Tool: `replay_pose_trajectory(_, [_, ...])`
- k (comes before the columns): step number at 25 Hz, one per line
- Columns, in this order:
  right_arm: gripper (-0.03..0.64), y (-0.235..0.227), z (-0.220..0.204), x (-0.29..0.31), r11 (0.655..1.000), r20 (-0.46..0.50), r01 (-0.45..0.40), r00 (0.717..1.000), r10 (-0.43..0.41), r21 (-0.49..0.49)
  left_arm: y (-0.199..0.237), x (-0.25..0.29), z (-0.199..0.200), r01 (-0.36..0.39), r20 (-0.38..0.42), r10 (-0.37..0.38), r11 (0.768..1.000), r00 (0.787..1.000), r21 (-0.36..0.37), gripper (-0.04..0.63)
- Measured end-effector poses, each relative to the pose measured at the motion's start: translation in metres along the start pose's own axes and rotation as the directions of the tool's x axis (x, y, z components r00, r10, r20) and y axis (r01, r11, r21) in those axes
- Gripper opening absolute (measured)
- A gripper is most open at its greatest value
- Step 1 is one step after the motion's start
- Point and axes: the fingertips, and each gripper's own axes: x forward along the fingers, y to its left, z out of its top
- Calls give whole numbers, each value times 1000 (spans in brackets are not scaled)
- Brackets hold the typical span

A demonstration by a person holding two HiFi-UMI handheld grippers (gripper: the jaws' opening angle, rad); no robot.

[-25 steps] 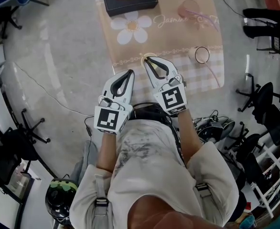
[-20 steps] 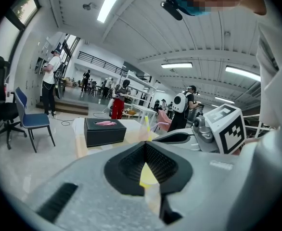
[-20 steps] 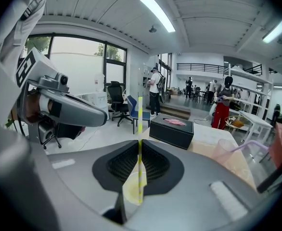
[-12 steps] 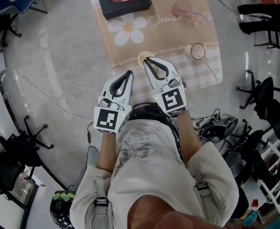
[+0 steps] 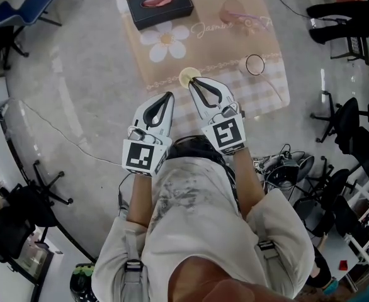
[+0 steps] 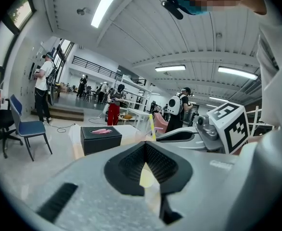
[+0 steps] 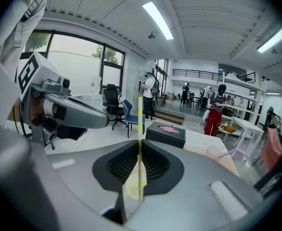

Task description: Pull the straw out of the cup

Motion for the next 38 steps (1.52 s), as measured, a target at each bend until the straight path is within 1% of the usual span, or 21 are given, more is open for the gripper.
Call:
replay_pose_trajectory(9, [32, 2, 8, -29, 999, 19, 39, 999, -40, 21, -8, -9, 12, 21, 21, -22, 999, 1000, 39, 3])
replay_pose_trajectory(15, [32, 4, 12, -48, 996, 39, 76, 996, -78, 48, -18, -16, 17, 53, 21, -55, 996, 998, 66, 4])
replay_pose_trajectory(25, [32, 11, 13, -74, 989, 47, 131, 990, -134, 66, -28, -24, 23, 95, 20, -98, 990, 995, 103, 3])
replay_pose_trajectory(32, [32, 15, 13, -88, 982, 59, 156, 985, -163, 108, -35, -30, 23, 112, 17, -114, 986, 993, 121, 3])
replay_pose_trajectory(36, [32, 17, 15, -95, 984, 91, 160, 982, -167, 77, -40, -34, 20, 117, 14, -119, 985, 993, 124, 3])
replay_pose_trajectory(38, [32, 19, 15, -98, 982, 89, 162, 981, -170, 95, -41, -35, 19, 120, 11, -122, 985, 992, 126, 3])
